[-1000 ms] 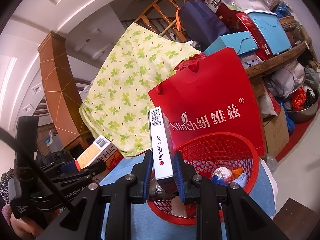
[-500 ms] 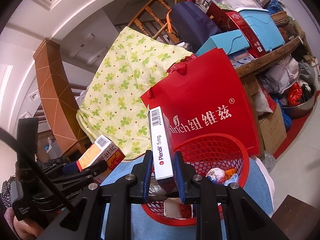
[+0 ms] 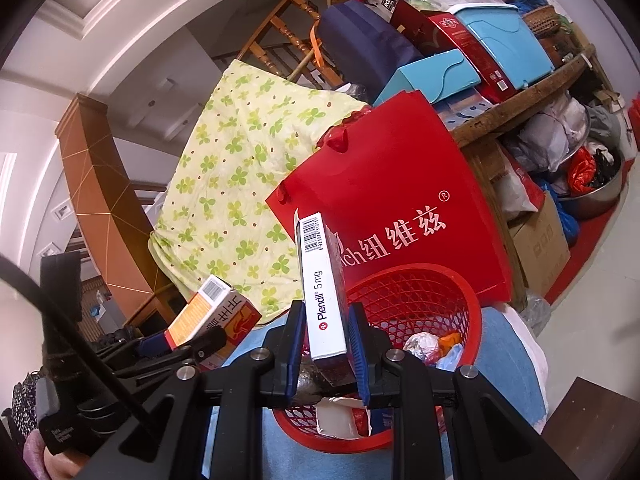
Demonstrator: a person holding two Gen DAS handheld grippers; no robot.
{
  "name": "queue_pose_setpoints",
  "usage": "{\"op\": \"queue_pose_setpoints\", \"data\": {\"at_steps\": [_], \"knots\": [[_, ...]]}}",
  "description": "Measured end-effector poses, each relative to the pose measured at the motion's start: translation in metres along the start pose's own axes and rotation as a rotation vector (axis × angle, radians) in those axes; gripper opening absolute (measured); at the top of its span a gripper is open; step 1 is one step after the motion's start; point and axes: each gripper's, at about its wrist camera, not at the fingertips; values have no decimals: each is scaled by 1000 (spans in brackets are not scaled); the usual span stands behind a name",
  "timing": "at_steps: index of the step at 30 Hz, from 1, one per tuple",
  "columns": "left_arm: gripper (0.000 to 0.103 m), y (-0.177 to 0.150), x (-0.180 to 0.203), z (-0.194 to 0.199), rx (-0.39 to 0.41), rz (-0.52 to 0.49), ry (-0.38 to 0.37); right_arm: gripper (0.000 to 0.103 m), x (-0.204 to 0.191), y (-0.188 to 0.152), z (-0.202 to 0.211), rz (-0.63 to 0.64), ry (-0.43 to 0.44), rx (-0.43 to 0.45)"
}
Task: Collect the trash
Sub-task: 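Carry the orange-and-white box with the left tool over the basket while the right tool carries the Plendil box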
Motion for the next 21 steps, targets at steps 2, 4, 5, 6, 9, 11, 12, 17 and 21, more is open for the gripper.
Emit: {"op": "queue_pose_setpoints", "data": {"at_steps": [2, 4, 5, 6, 9, 11, 12, 17, 21], "knots": [[61, 0, 3, -2, -4, -3, -6, 24, 2, 0, 0, -4, -3, 0], [61, -1, 6, -5, -8, -5, -10, 24, 3, 1, 0, -10, -4, -1], [61, -1, 7, -6, -10, -7, -12, 24, 4, 1, 0, -14, -5, -2], [61, -1, 8, -7, -12, -8, -14, 24, 6, 1, 0, -20, -6, -3], [61, -2, 10, -11, -21, -7, -27, 24, 10, 2, -1, -40, -10, -5], [61, -3, 11, -15, -26, -1, -46, 24, 13, 2, -1, -57, -12, -6], [61, -3, 11, -16, -27, 1, -56, 24, 15, 2, -2, -69, -15, -7], [61, -6, 13, -24, -35, 22, -117, 24, 25, 4, -4, -124, -20, -11], [61, -6, 17, -29, -36, 28, -151, 24, 35, 5, -10, -174, -27, -21]]}}
Point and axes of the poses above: each gripper's, at about its wrist camera, not at the fingertips, and z roughly against the way its jaws point, x to its right, y to its top, and after that the axes turned 11 degrees about y, right-handed
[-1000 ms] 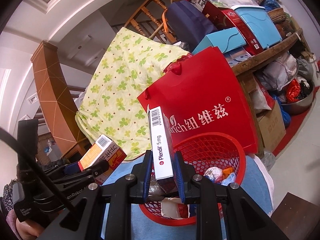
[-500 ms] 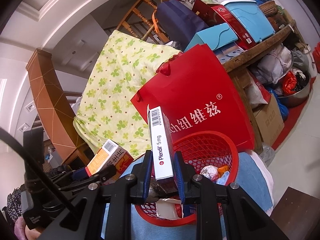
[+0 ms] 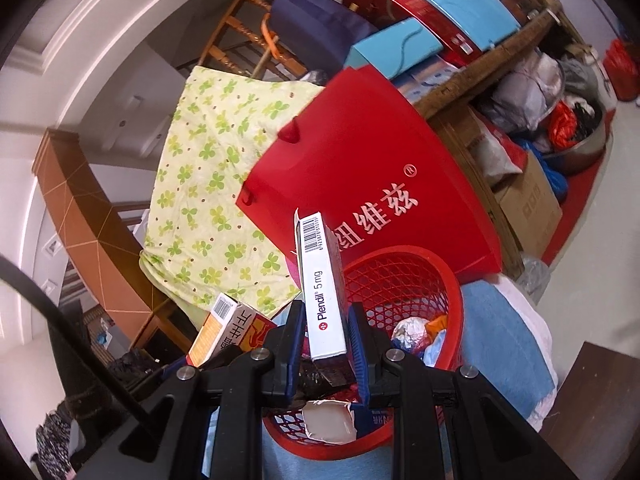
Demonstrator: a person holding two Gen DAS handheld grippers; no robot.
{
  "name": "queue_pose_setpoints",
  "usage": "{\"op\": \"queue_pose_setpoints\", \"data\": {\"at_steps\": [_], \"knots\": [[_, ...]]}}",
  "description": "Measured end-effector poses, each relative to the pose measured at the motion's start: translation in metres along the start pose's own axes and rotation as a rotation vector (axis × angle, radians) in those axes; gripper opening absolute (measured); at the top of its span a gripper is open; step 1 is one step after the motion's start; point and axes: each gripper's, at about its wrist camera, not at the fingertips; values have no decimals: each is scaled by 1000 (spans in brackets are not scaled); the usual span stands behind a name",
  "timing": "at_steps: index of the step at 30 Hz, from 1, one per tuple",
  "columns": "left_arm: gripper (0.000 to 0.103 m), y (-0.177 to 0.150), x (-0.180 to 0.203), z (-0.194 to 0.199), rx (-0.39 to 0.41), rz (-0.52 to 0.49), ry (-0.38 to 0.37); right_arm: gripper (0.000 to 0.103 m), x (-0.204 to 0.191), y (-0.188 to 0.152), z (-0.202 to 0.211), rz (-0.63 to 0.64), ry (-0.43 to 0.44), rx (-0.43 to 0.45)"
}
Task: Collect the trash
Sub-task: 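Carry the orange-and-white box with the left tool over the basket while the right tool carries the Plendil box, then open the left tool over the basket while the right tool releases the Plendil box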
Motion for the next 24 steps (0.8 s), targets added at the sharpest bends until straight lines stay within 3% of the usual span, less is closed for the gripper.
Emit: {"op": "queue_pose_setpoints", "data": {"at_steps": [9, 24], "knots": [[61, 1, 16, -8, 0, -34, -8, 24, 24, 3, -14, -126, -10, -34], [61, -4, 29, -26, -36, -58, -23, 26, 45, 3, -27, -227, -9, -73]]}}
Point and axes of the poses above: each gripper's, at about its wrist camera, not at the fingertips, and z roughly against the way its jaws point, x to its right, y to its top, and after that the axes turned 11 degrees about y, right-handed
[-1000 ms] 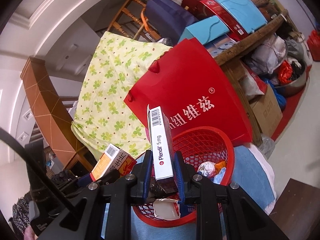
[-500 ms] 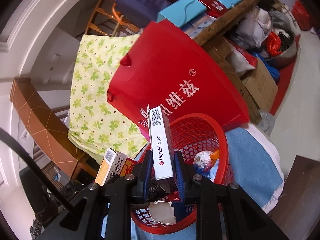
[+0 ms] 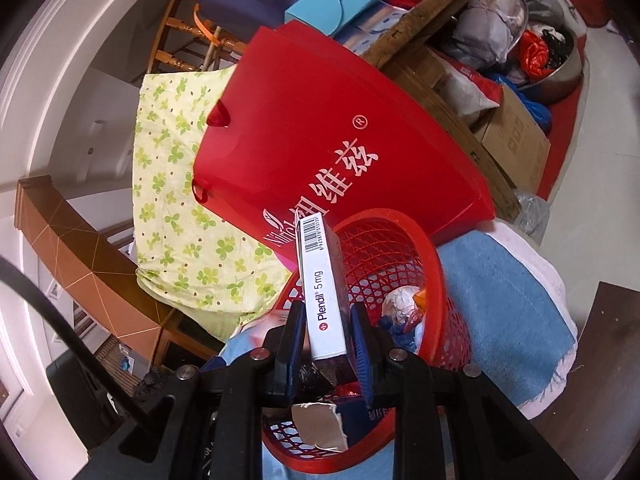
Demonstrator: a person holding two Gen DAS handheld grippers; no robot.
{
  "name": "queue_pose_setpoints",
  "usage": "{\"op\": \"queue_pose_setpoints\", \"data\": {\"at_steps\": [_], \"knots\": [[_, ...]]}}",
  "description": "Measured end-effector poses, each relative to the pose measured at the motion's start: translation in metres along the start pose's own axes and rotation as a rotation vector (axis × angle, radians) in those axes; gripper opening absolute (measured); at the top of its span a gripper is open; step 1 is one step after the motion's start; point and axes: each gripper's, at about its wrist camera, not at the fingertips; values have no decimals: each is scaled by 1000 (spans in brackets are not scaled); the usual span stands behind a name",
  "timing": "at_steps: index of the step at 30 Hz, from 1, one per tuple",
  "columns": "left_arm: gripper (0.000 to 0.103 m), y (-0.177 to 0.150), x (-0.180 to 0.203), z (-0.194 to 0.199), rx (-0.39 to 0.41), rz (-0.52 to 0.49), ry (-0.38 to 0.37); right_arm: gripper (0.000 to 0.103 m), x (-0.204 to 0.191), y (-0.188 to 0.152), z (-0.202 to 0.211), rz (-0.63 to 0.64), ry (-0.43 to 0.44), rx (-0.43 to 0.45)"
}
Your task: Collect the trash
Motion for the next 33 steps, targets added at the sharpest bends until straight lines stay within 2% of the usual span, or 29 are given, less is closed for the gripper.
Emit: {"op": "queue_pose_setpoints", "data": {"at_steps": [16, 25, 28, 29, 30, 31, 33], "knots": [[63, -10, -18, 9, -37, 50, -9, 26, 12, 12, -12, 0, -53, -11], [72, -19, -42, 22, -41, 101, 10, 27, -16, -1, -27, 117, -72, -65], [74, -20, -50, 26, -41, 115, 16, 38, -27, -7, -31, 161, -56, -80], [74, -20, -52, 28, -41, 121, 17, 53, -31, -9, -32, 178, -54, -80], [75, -21, -54, 29, -41, 128, 19, 63, -36, -11, -31, 204, -53, -71], [76, -21, -57, 31, -42, 134, 19, 67, -41, -13, -28, 230, -53, -55], [76, -21, -61, 34, -39, 146, 21, 67, -51, -17, -20, 297, -53, -12]]}}
Point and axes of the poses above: each gripper's, at about its wrist camera, not at the fingertips, and z roughly against the way its jaws point, x to its right, y to its top, and after that the axes turned 11 degrees about y, right-handed
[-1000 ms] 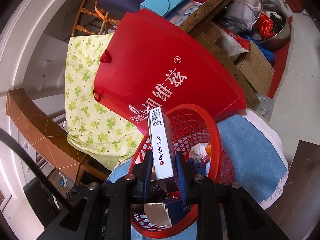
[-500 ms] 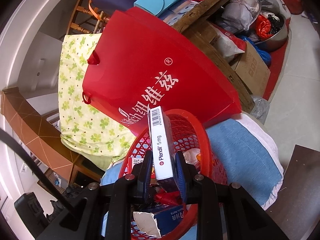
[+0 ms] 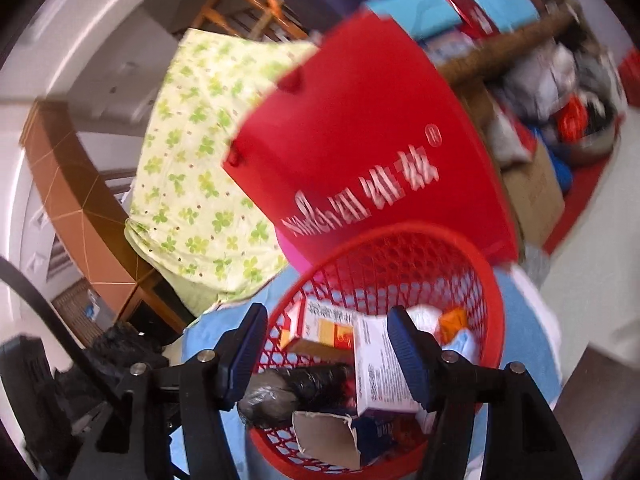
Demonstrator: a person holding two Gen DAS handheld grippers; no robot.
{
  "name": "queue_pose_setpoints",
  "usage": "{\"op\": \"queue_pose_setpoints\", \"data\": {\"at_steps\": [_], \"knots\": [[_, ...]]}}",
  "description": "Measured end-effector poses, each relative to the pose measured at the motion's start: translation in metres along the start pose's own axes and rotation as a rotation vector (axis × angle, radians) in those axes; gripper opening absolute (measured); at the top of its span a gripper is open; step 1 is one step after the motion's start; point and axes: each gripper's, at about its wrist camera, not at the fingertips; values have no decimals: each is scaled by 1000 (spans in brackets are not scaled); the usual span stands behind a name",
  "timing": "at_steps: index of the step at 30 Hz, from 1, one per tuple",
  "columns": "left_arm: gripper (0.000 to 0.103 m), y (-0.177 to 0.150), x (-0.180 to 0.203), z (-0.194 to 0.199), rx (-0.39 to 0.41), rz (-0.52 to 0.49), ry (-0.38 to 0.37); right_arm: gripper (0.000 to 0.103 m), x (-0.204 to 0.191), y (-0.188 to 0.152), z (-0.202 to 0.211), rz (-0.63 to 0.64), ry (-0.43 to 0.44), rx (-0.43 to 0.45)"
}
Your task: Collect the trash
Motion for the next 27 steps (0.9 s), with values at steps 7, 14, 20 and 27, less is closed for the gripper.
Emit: {"op": "queue_pose_setpoints", "data": {"at_steps": [7, 14, 20, 27], "knots": [[80, 2, -13, 20, 28, 21, 2, 67, -32, -7, 19, 161, -67, 56], [82, 2, -27, 40, 55, 11, 11, 67, -48, -19, 36, 194, -128, 43], [85, 3, -39, 55, 77, 13, 23, 70, -63, -21, 50, 186, -172, 27], [90, 2, -53, 76, 105, 23, 42, 71, -105, -18, 68, 284, -221, -2]]}}
Point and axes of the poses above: each gripper's, at about its wrist camera, not at the fingertips, and z roughly against the way its jaws point, x to its right, y to its top, and after that the axes turned 11 degrees about y, right-handed
